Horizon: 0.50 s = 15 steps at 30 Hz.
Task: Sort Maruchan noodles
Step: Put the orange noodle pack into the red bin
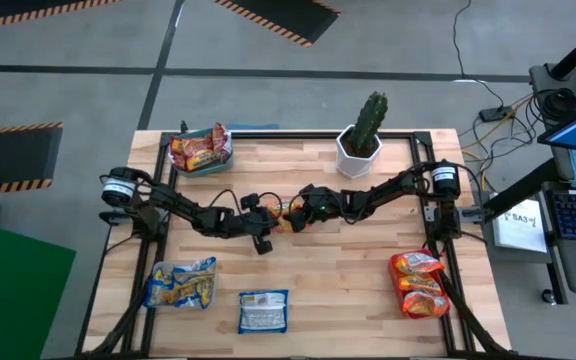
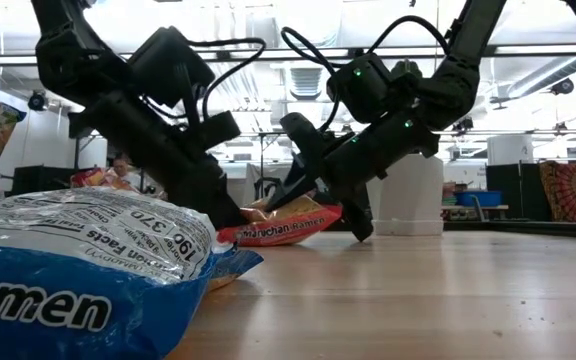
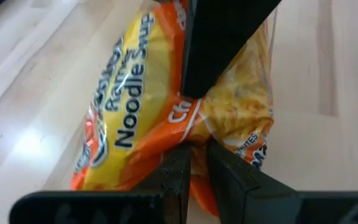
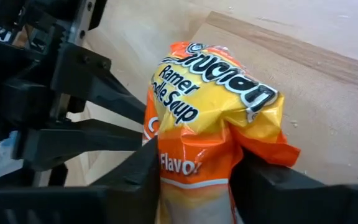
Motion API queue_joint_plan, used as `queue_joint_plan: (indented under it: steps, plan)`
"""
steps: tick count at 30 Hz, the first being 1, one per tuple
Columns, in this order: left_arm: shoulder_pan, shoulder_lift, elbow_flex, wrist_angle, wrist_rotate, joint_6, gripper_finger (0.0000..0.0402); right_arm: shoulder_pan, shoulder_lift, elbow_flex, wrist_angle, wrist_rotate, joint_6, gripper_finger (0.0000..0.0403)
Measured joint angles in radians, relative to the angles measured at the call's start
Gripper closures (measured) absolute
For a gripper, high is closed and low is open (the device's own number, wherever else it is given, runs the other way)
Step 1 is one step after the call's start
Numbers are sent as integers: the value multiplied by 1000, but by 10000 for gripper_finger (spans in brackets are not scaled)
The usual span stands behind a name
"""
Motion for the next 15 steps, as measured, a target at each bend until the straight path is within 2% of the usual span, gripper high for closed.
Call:
queue_joint_plan:
  steps: [7, 12, 15]
  plan:
    - [-7, -23, 0, -2, -1, 3, 363, 0, -7, 2, -2, -4, -36, 330]
    - [-22, -53, 0, -12, -5, 21, 363, -1, -47, 0, -18, -45, -94, 357]
    - [-28, -83, 0, -21, -6, 22, 363, -2, -104, 0, -85, -56, -126, 366]
